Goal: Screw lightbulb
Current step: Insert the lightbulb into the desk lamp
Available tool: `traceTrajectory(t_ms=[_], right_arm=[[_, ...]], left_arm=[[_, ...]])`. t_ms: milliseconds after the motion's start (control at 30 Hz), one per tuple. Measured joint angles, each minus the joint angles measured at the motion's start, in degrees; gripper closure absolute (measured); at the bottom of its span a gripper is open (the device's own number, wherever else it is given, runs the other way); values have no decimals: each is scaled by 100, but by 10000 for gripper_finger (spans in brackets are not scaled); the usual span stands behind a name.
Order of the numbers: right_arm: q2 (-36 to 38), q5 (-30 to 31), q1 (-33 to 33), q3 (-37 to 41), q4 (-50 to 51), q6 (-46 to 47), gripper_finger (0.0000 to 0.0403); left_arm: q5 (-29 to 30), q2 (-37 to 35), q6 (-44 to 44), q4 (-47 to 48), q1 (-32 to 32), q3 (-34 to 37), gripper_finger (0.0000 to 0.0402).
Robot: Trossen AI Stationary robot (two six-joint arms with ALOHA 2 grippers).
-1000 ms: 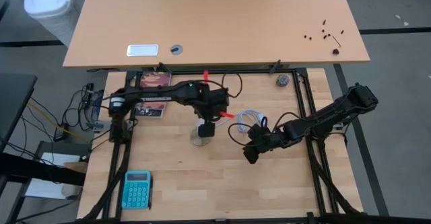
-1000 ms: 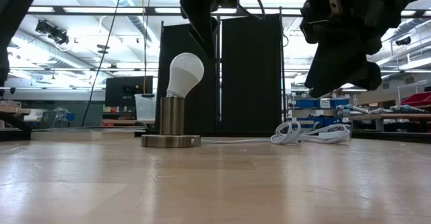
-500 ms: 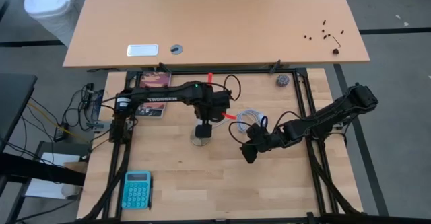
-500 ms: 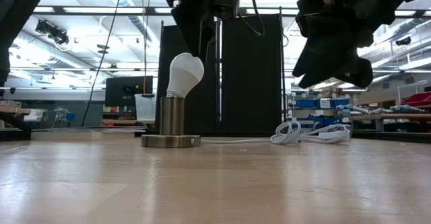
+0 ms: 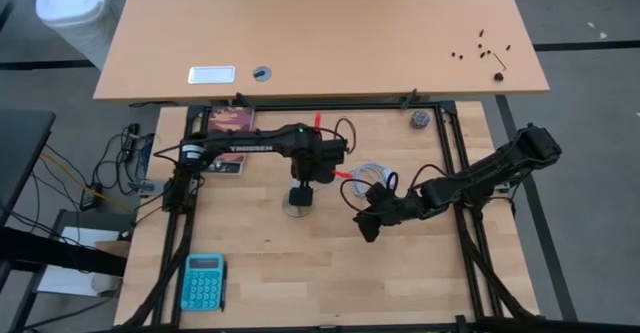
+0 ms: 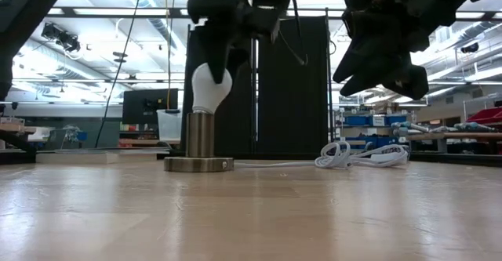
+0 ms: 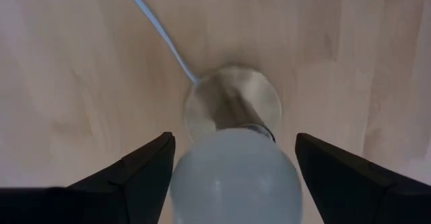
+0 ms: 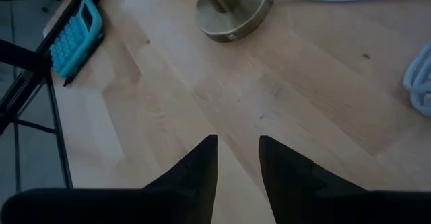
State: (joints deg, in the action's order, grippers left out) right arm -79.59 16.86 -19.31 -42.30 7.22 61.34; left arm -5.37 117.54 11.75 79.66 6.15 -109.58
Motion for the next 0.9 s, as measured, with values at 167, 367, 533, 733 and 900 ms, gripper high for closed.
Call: traceTrajectory(t_ms=[167,367,533,733,900], right_arm=[[0,9,0,0,-54,-2,283],[0,27,7,-2,-103,-72,283],[0,27,70,-2,-150,-151,283],[0,27,107,-2,-172,-196,283],[0,25,105,-2,-212,-213,283]], left_arm=[[-49,150,35,299,-2,7,89],[-113,144,26,371,-2,7,89],[-319,142,-40,468,-2,7,89],[-339,142,-50,482,-2,7,89],[-351,142,89,430,-2,37,90]])
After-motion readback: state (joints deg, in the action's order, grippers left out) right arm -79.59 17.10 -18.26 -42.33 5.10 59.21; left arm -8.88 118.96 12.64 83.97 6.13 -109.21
